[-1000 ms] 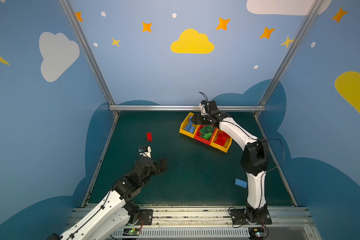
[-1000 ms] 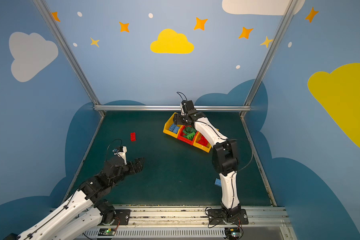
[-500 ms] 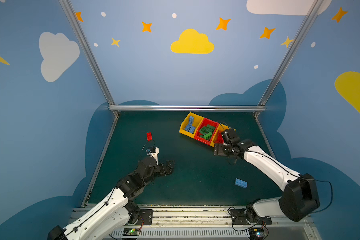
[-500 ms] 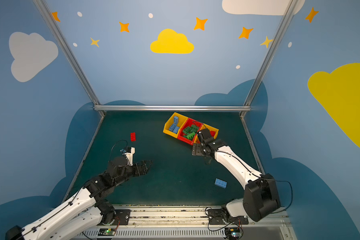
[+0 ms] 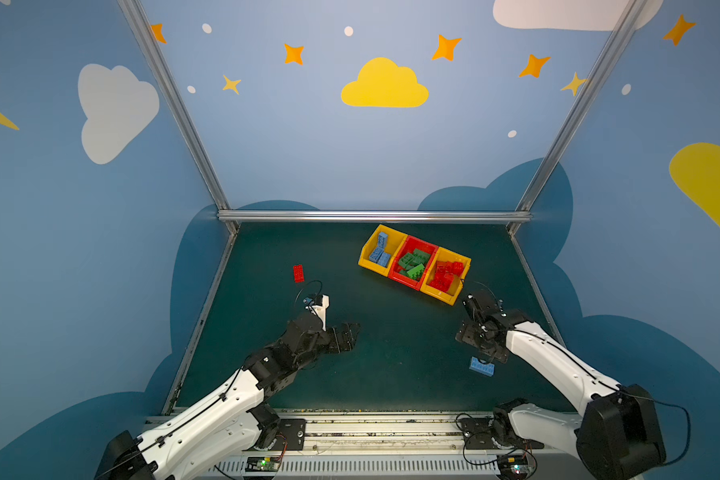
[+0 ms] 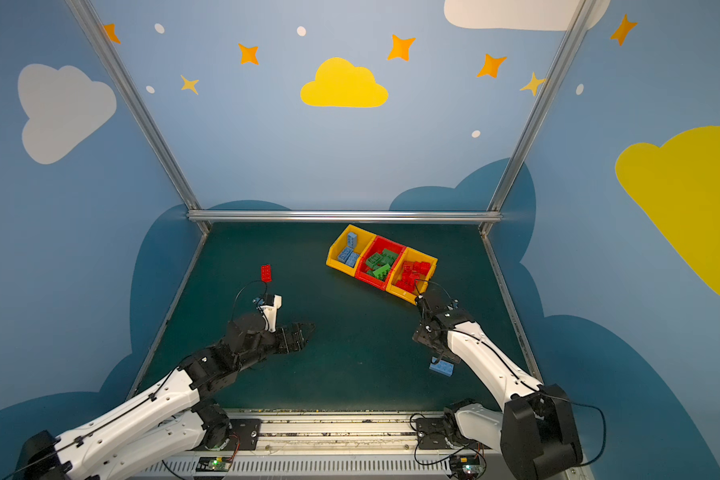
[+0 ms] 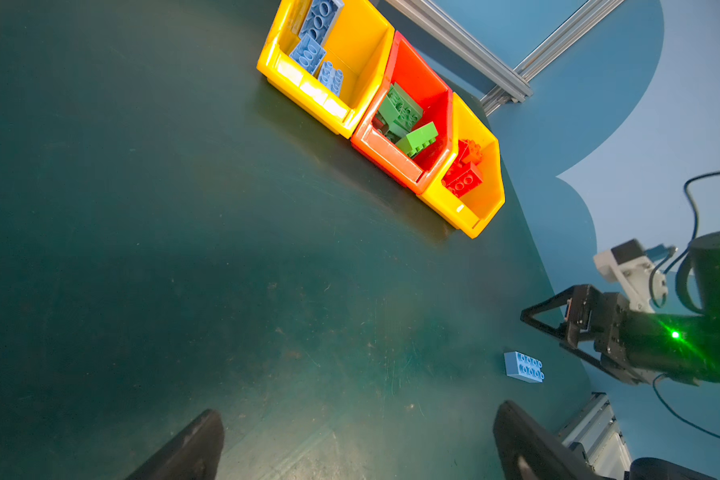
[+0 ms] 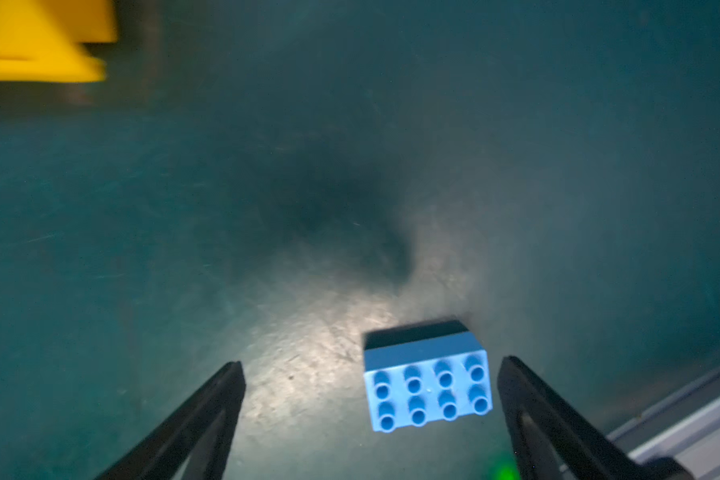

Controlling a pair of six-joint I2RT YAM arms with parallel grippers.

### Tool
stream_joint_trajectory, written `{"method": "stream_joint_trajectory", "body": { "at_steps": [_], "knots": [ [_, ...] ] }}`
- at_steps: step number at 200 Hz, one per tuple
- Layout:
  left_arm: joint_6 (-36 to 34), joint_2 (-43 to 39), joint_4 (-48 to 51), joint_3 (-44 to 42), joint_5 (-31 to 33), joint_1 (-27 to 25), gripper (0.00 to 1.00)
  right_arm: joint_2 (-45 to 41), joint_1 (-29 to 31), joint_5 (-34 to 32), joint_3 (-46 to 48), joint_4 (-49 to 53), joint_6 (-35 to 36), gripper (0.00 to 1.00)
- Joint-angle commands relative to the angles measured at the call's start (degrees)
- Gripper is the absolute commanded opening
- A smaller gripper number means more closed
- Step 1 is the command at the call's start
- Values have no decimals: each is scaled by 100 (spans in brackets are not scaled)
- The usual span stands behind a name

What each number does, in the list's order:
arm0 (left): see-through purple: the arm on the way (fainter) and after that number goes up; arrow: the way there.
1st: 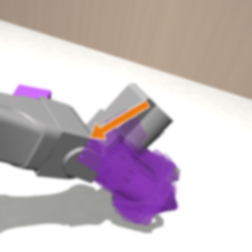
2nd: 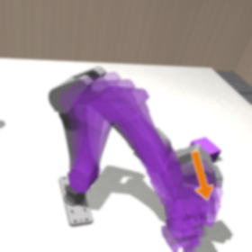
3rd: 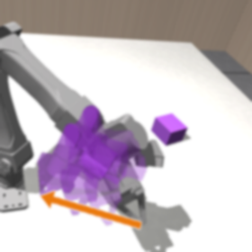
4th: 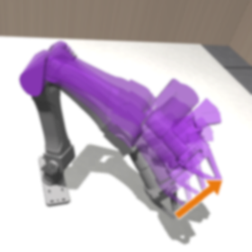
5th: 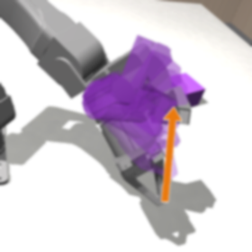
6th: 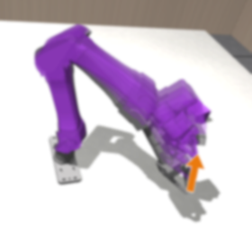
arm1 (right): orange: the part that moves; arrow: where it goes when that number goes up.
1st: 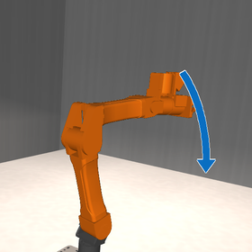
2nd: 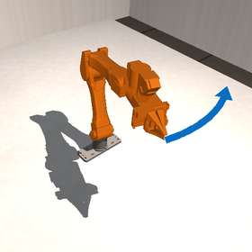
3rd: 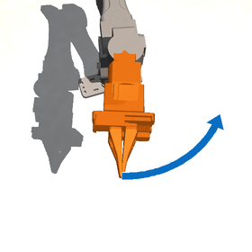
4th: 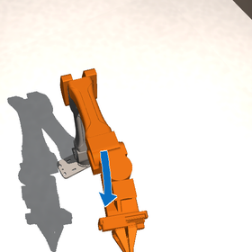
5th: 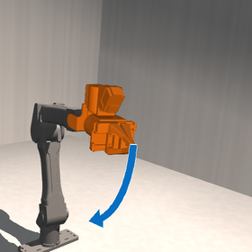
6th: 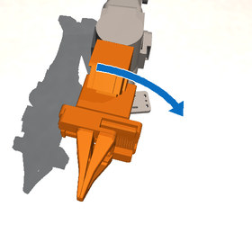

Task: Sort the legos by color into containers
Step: 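Move the right gripper to the last light blue brick and grasp it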

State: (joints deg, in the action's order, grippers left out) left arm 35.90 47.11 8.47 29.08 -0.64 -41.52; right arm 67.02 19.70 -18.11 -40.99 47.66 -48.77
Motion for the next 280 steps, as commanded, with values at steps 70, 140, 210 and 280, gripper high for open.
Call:
{"method": "stream_joint_trajectory", "body": {
  "at_steps": [70, 140, 210, 280],
  "knots": [
    [-29, -373, 5, -365, 249, -14, 100, -1016, -1546, 1655, 963, -649, 130, 93],
    [-21, -593, 205, -415, 353, -19, 100, -693, -1883, 2539, 1136, -1151, 713, 93],
    [39, -754, 532, -419, 662, -7, 100, -583, -1330, 2726, 1159, -1213, 656, 93],
    [121, -1051, 1010, -347, 1010, -14, 100, 243, 592, 1764, 697, -1058, 78, 92]
  ]
}}
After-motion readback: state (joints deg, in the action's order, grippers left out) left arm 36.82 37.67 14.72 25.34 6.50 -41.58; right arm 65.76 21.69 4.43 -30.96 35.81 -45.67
